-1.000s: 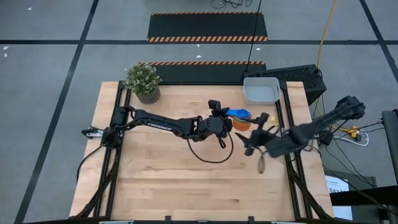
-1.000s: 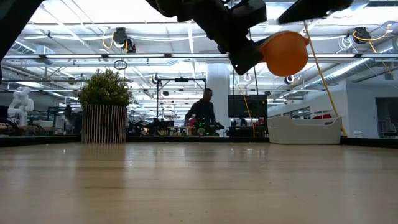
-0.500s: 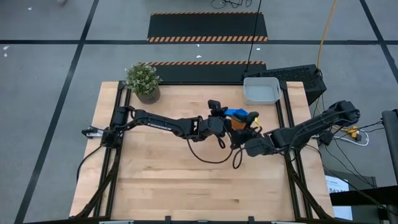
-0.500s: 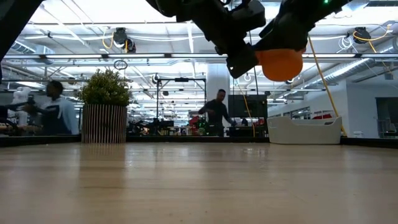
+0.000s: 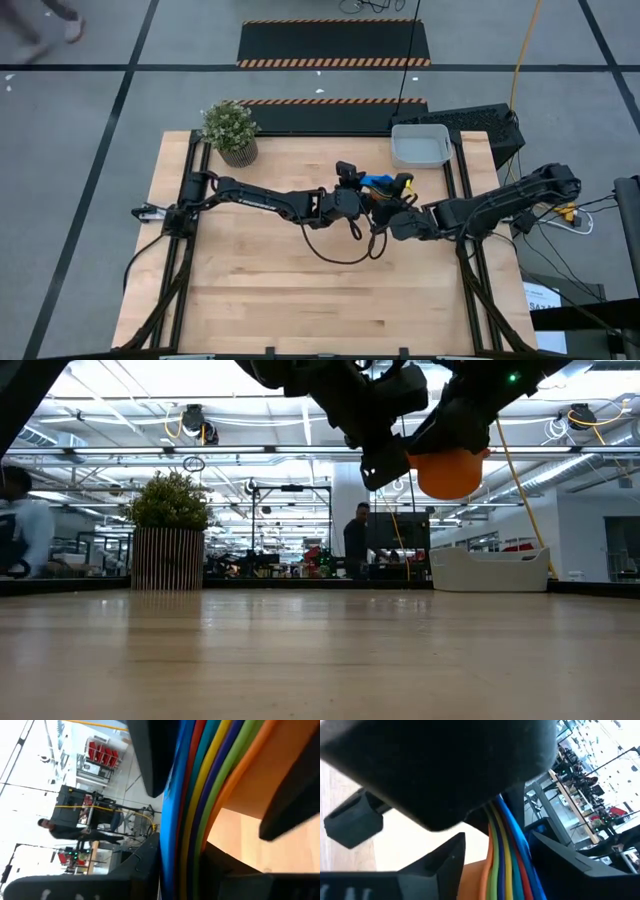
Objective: Nest measuring cups in basket
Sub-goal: Put the stacked measuring cups into the gray bin
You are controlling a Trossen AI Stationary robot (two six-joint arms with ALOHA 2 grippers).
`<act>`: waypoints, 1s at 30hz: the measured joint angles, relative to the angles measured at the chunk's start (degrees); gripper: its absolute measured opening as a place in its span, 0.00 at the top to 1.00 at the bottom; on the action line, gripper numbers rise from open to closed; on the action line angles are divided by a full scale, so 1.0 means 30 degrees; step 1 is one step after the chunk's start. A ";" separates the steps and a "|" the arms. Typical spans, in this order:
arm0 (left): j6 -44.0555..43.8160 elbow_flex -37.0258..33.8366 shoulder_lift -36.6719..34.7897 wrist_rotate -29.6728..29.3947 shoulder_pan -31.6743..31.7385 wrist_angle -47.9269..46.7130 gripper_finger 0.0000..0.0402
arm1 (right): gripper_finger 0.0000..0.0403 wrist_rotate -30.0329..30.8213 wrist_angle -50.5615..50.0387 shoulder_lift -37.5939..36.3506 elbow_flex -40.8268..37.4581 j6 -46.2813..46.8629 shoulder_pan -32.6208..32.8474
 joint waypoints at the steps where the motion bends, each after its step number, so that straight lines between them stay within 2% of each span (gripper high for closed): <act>1: 0.0111 0.0000 0.0005 -0.0172 0.0000 0.0024 0.78 | 0.48 0.0000 -0.0214 0.0000 0.0001 0.0078 -0.0058; 14: 0.0993 0.0000 0.0005 -0.0365 -0.0130 0.0035 0.76 | 0.79 0.0116 -0.1333 0.0000 -0.0016 -0.0255 -0.0856; 18: 0.1483 -0.0022 0.0005 -0.0543 -0.0270 0.0450 0.76 | 0.81 0.0062 -0.1342 -0.0008 -0.0022 -0.0258 -0.0872; 20: 0.1490 -0.0036 0.0005 -0.0528 -0.0277 0.0569 0.76 | 0.77 -0.0233 -0.1391 -0.0022 -0.0022 0.0119 -0.0872; 27: 0.1257 -0.0036 -0.0002 -0.0375 -0.0328 0.1022 0.76 | 0.43 -0.0216 -0.1297 0.0095 -0.0051 0.1921 -0.1335; 30: 0.1391 -0.0036 -0.0002 -0.0446 -0.0485 0.1287 0.76 | 0.34 -0.0342 -0.1253 0.0073 -0.0075 0.2017 -0.1669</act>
